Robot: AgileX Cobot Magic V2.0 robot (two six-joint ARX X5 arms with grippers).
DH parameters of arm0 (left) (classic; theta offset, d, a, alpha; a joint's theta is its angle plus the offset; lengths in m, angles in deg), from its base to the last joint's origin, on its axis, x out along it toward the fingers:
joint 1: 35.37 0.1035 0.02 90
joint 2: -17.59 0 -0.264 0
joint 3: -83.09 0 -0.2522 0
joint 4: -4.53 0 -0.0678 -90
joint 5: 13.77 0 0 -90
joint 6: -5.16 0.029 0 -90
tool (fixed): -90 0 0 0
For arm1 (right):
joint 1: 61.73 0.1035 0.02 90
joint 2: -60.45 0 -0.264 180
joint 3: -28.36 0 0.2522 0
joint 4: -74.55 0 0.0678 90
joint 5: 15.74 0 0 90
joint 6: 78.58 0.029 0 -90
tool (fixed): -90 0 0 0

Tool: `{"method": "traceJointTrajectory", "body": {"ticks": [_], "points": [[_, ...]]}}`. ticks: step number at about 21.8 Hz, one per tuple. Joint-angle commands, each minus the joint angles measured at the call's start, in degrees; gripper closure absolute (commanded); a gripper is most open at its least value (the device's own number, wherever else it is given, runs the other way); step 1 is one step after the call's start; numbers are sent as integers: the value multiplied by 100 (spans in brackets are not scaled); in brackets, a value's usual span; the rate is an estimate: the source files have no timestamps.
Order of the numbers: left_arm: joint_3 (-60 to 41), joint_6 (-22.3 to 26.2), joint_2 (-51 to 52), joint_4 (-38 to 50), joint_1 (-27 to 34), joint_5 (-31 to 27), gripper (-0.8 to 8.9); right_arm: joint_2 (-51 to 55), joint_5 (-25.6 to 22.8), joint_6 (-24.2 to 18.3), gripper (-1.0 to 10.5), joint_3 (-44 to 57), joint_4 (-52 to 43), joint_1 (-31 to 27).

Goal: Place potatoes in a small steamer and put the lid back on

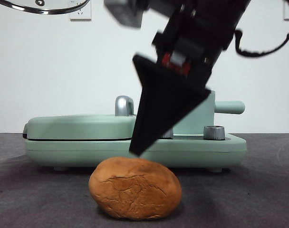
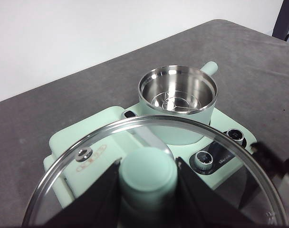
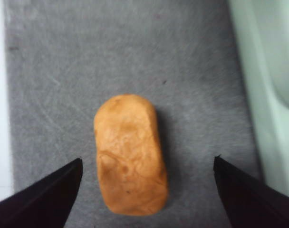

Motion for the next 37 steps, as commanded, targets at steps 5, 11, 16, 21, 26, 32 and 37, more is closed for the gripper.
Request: {"method": "traceJointTrajectory", "body": {"ticks": [5,11,16,21,26,32,37], "points": [[90,-24,9,184,-20,9,799,-369,15,-15,512,-52,-83,240],[90,-4,9,186,-20,7,799,-669,-61,35,554,-52,-81,334],[90,-7,9,186,-20,9,799,-772,-175,72,673,-52,-2,339],[90,-7,9,186,-20,9,799,-588,-153,485,724,-55,13,337],[90,-7,9,199,-20,9,799,472,-1228,1436,725,-122,560,310],[90,-9,9,367,-20,9,799,1021,-2057,1980,744,-1593,1965,-243],[90,-11,7,383,-20,7,799,483,-1775,2098,743,-3104,2024,-1335]]}}
